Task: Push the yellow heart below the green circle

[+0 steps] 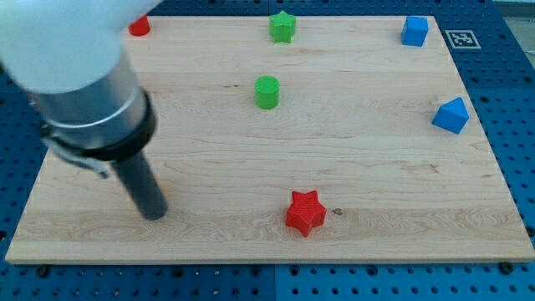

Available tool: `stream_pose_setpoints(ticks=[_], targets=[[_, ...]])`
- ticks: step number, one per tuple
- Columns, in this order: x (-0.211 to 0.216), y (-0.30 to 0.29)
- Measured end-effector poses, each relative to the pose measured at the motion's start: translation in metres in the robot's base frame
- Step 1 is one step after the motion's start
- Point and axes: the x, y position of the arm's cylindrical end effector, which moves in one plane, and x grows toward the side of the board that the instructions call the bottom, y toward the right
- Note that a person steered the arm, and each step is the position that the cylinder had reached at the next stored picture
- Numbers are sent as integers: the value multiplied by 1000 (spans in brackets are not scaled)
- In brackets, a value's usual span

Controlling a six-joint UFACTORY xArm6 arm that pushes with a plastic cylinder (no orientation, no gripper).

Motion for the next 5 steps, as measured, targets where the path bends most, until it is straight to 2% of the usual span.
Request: stream_pose_setpoints(ticks=[1,2,3,5], targets=[[-11,-5],[22,-17],[27,-51],[7,-32]])
